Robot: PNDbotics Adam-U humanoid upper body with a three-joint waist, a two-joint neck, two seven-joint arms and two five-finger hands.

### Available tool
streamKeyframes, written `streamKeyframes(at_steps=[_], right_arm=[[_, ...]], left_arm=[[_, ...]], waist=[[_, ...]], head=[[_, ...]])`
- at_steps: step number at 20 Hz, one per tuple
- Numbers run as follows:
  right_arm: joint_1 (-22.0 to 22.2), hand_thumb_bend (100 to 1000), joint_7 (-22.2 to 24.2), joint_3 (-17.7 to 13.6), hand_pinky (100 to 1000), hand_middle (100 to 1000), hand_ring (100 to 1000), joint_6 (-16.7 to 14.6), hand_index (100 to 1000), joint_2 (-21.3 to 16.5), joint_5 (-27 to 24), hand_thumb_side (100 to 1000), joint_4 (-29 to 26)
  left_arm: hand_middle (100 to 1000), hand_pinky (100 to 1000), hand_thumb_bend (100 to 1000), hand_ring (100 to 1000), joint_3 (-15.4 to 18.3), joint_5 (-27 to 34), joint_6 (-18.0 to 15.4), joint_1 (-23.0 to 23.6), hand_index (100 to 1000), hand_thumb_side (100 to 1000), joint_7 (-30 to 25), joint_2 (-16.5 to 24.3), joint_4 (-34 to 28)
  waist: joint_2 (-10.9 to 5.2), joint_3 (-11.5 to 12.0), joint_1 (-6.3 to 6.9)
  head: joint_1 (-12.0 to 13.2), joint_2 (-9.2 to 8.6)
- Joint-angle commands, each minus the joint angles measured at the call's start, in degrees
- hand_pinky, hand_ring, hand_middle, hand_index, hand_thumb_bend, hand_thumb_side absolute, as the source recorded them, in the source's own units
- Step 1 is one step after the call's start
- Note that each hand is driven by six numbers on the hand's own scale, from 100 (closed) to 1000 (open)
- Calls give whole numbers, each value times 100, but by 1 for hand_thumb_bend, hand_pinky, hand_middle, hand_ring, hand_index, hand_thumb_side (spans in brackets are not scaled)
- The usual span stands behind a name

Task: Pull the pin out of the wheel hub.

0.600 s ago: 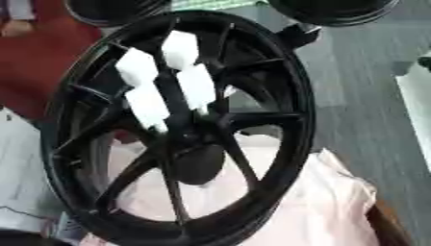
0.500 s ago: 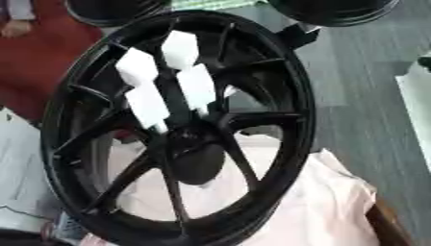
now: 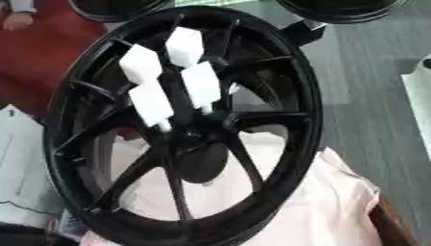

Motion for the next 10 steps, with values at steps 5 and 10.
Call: streamKeyframes(at_steps=[5,10], right_arm=[[-137,100,-1,-80,909,766,769,-21,800,-388,-51,824,-202],[-297,100,62,-88,905,768,772,-16,803,-923,-167,802,-365]], left_arm=[[801,795,178,788,15,30,-5,-60,856,870,59,299,-201],[797,793,175,786,6,28,0,-57,852,866,120,452,-306]], waist=[[-73,-4,-9],[-88,-27,-21]], head=[[-2,-79],[13,-37]])
